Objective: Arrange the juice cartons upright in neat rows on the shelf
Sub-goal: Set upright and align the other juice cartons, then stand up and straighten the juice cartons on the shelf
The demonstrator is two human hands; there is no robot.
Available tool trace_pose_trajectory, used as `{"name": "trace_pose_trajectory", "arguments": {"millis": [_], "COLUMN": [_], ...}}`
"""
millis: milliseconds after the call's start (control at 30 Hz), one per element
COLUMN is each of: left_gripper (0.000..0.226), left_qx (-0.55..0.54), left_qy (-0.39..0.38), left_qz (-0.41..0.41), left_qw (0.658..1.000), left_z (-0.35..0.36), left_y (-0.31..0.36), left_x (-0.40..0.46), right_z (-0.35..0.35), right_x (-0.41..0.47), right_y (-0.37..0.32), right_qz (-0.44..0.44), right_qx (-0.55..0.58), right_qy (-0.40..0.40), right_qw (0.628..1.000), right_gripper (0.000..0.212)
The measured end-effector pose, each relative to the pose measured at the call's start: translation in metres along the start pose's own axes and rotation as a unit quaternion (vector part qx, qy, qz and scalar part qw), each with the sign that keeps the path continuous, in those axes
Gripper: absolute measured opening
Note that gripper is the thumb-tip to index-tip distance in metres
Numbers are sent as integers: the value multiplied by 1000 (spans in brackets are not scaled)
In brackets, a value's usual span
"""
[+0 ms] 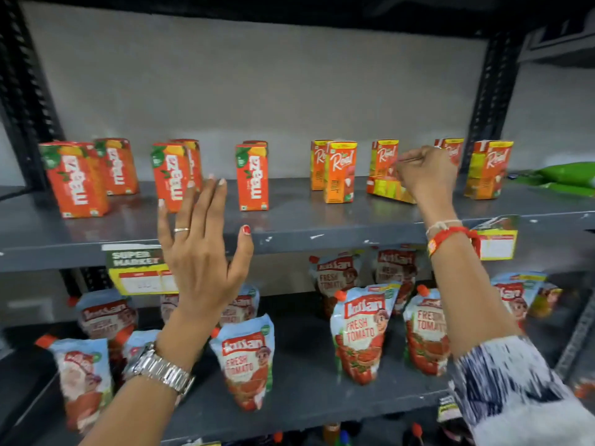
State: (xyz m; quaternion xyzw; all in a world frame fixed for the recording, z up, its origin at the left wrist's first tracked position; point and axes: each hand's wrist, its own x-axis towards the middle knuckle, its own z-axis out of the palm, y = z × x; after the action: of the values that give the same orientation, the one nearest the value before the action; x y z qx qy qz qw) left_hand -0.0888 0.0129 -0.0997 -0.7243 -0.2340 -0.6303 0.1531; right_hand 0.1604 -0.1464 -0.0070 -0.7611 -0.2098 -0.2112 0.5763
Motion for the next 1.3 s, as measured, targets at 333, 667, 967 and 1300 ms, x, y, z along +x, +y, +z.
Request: {"name": "trace_pose_trajectory", "arguments": {"millis": [333,667,967,1300], "left_gripper": [56,55,54,54], "left_qx": [21,62,75,74], "left_qy": [-73,-8,22,29], "left_qz": [22,-9,-10,-4], "left_qw": [997,998,997,997], "left_z": [47,67,71,71], "left_y": [88,101,102,102], "left_x": [-9,-13,-17,-18], "right_z": [-44,-24,-44,-40], "right_x": [55,57,9,-35], "right_y": [50,64,50,45], "right_qz": [45,-79,-132,-138], "right_qx": [-48,-204,-111,80], "right_qy": [-281,-161,90,196], "right_qw": [958,963,981,968], "right_gripper": [37,53,47,47]}}
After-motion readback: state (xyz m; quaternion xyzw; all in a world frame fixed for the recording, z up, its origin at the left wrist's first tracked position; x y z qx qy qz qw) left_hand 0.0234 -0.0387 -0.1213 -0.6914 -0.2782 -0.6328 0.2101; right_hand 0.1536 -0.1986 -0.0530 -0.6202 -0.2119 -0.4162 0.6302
